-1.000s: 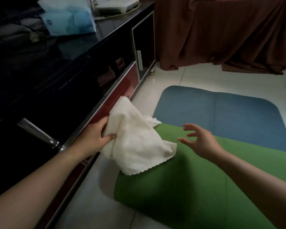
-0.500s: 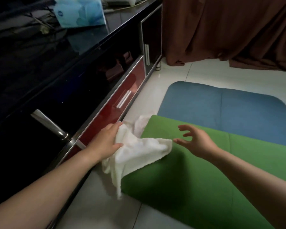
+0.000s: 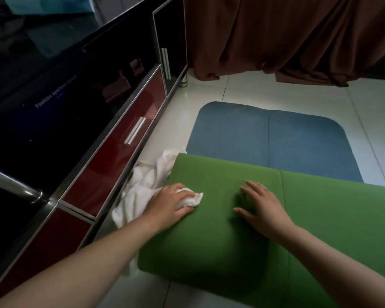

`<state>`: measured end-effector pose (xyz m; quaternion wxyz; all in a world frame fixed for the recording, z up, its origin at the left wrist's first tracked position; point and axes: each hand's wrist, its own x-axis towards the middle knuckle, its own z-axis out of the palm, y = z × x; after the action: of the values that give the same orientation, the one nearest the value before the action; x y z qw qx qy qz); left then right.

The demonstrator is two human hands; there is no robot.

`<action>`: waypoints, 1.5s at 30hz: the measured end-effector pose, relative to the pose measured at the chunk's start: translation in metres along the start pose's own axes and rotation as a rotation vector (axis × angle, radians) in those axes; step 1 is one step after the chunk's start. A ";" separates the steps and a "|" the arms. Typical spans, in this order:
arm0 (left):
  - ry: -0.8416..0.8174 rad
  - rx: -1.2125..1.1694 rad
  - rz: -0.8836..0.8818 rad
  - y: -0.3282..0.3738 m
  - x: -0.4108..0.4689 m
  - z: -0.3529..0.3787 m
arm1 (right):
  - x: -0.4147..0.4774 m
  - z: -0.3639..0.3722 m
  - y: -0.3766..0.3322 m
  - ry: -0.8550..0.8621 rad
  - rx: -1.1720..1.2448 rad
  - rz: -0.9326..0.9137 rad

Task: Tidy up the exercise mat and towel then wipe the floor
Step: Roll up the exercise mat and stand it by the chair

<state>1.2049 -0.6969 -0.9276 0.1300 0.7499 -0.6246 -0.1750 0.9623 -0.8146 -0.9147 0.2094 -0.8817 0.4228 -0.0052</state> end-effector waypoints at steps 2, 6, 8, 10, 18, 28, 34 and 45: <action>0.038 -0.041 0.020 -0.007 -0.006 -0.002 | -0.001 0.012 0.004 -0.054 -0.118 0.005; 0.119 -0.088 0.019 -0.022 -0.013 -0.005 | 0.001 0.031 0.015 -0.051 -0.165 0.017; 0.121 -0.065 -0.024 -0.035 -0.018 -0.009 | 0.005 0.033 0.016 -0.044 -0.170 0.018; 0.124 -0.034 -0.091 -0.050 -0.022 -0.015 | 0.008 0.033 0.016 -0.050 -0.191 0.017; 0.092 0.105 -0.247 -0.039 -0.011 -0.026 | 0.005 0.031 0.016 -0.041 -0.166 -0.001; -0.187 0.168 0.142 0.084 0.049 0.028 | -0.035 0.011 0.057 -0.008 -0.147 0.078; -0.406 0.251 0.163 0.094 0.052 0.064 | -0.053 0.012 0.090 -0.071 -0.143 0.123; -0.406 0.256 0.192 0.106 0.027 0.048 | -0.064 0.021 0.083 -0.056 -0.181 0.104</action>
<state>1.0943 -0.7415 -0.9299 -0.0777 0.6470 -0.7234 -0.2282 0.8631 -0.8047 -0.9544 0.1407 -0.8735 0.4609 0.0688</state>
